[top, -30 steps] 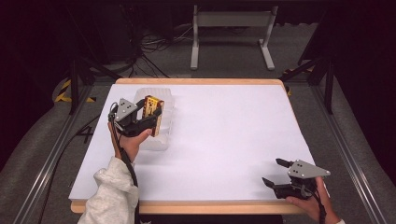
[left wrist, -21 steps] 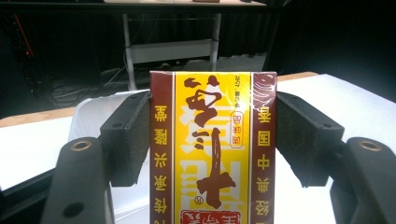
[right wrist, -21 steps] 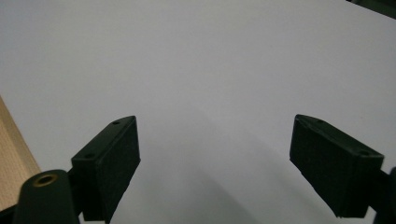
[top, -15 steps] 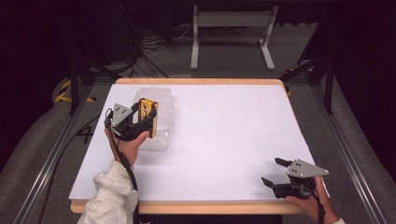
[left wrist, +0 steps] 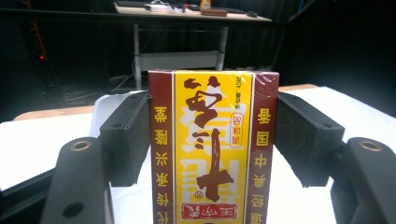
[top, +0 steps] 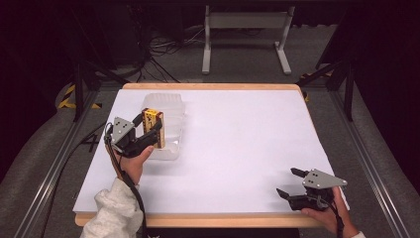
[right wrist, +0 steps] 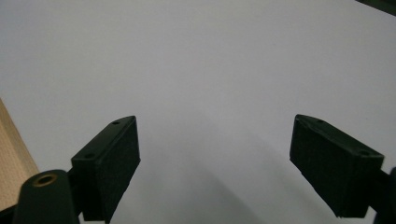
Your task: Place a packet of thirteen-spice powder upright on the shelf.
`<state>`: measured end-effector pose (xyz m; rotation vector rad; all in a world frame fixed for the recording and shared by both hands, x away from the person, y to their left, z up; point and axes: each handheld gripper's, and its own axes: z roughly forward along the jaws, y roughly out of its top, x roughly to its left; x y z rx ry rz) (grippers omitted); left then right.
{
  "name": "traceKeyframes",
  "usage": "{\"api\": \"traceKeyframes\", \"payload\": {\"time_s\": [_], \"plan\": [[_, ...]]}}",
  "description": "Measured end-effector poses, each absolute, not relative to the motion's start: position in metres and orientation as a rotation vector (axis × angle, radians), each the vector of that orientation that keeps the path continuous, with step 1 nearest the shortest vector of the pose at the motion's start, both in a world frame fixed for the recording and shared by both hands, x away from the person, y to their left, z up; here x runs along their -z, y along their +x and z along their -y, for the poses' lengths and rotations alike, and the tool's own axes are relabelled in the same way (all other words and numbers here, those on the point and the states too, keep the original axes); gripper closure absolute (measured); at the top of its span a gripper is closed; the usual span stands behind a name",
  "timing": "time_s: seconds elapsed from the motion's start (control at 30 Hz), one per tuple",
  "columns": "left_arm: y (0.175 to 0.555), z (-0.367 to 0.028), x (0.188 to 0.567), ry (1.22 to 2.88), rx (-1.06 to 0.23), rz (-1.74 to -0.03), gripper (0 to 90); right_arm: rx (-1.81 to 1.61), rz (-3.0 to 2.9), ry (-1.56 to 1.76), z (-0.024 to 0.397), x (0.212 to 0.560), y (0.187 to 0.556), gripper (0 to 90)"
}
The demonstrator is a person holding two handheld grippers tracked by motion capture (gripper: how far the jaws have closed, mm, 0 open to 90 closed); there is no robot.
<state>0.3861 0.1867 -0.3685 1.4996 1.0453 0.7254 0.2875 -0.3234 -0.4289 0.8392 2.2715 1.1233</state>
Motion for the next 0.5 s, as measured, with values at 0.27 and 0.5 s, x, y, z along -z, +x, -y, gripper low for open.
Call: {"api": "traceKeyframes", "payload": {"time_s": [0.27, 0.5], "plan": [[0.371, -0.189, 0.368, 1.493, -0.749, -1.055, 32.3, -1.118, -2.277, 0.831, 0.323, 0.43, 0.288, 16.5], [0.363, -0.188, 0.369, 1.488, -0.767, -1.08, 32.3, -1.119, -2.281, 0.83, 0.321, 0.43, 0.289, 16.3]]}}
